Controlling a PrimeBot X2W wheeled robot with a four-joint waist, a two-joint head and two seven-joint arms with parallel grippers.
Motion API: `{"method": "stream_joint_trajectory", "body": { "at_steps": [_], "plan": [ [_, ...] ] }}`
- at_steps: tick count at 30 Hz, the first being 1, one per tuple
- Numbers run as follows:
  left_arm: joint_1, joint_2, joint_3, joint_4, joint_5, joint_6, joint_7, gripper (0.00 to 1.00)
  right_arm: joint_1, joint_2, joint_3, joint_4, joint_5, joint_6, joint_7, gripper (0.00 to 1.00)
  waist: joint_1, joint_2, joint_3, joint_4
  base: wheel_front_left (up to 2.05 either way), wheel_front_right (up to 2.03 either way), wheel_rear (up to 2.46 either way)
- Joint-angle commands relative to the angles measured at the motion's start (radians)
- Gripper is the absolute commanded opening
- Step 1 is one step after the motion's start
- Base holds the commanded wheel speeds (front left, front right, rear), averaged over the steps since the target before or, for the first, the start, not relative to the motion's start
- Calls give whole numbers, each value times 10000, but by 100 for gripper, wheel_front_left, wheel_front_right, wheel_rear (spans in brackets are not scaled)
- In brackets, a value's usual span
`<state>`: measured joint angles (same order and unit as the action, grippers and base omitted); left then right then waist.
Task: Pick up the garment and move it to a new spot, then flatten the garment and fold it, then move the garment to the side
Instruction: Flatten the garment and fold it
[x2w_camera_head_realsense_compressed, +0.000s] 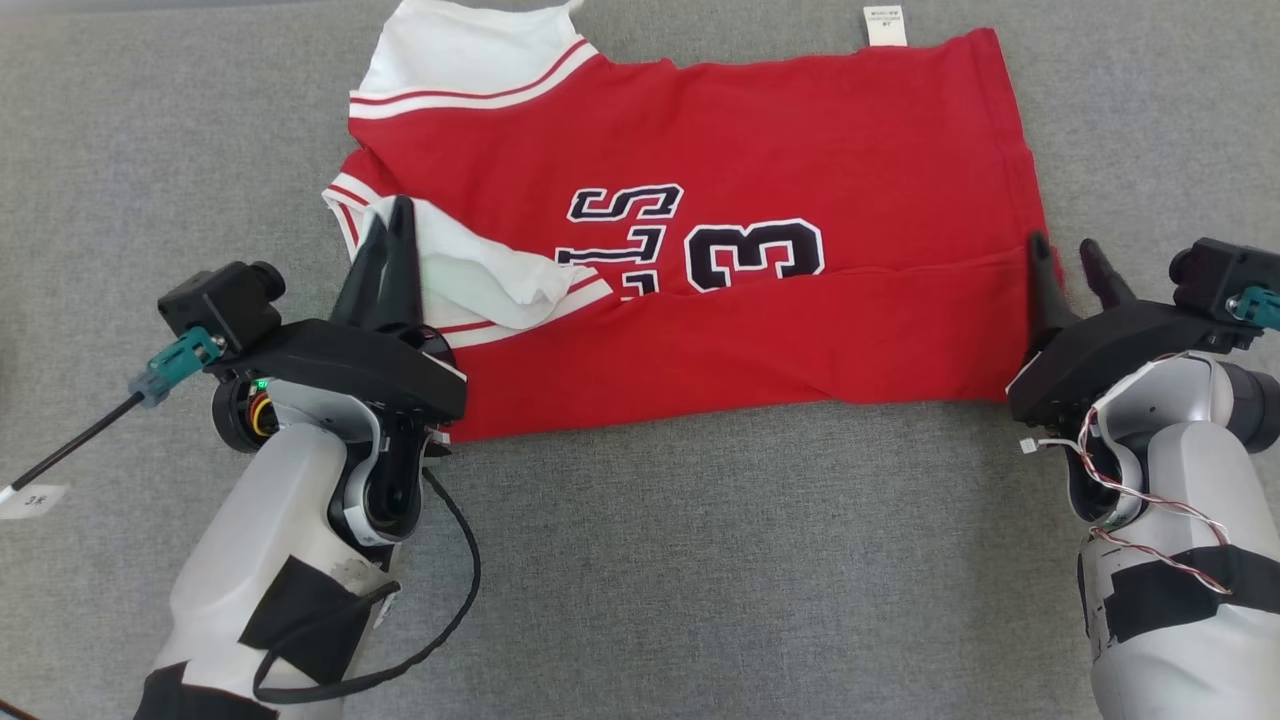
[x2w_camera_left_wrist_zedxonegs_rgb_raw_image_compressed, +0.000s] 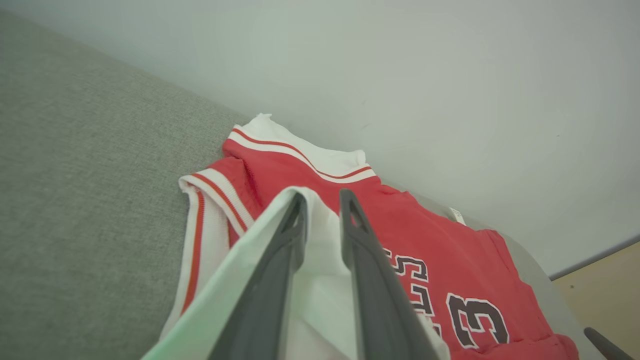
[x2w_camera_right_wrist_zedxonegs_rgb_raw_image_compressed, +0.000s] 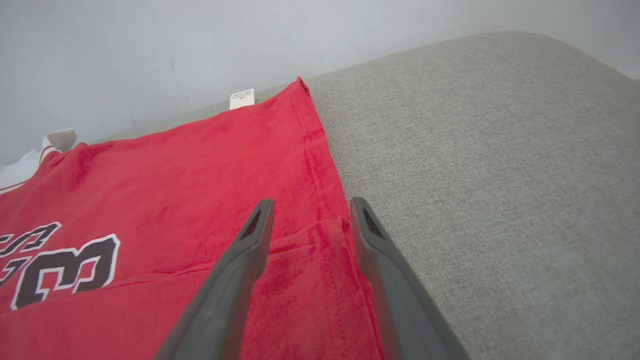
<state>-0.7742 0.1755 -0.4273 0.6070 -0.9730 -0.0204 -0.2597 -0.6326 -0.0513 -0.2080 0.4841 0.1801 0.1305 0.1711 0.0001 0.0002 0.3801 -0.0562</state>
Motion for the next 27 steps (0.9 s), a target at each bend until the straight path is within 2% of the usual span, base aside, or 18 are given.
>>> {"method": "stream_joint_trajectory", "body": {
  "at_steps": [1,8,14,21,27],
  "plan": [
    [-21,46,1,41,247,28,-58,100,-19,3,62,-7,16,2,-98,100,-1,-2,-71,4,0,0,0],
    [1167,180,610,-784,2712,553,-54,100,512,-246,75,-520,-261,2,72,100,-1,-2,-559,59,0,0,0],
    [2714,593,249,-1123,4400,1124,-58,100,1476,-419,-2,-1383,-977,2,1129,100,-1,-2,-931,117,0,0,0],
    [3564,723,237,-847,4654,1619,-59,100,2217,-369,-71,-1972,-1340,2,1673,100,-1,-2,-954,147,0,0,0],
    [3310,614,217,-435,4571,1678,25,100,2204,-266,-41,-1837,-1646,2,1975,100,-1,-2,-815,199,0,0,0]
  ]
}}
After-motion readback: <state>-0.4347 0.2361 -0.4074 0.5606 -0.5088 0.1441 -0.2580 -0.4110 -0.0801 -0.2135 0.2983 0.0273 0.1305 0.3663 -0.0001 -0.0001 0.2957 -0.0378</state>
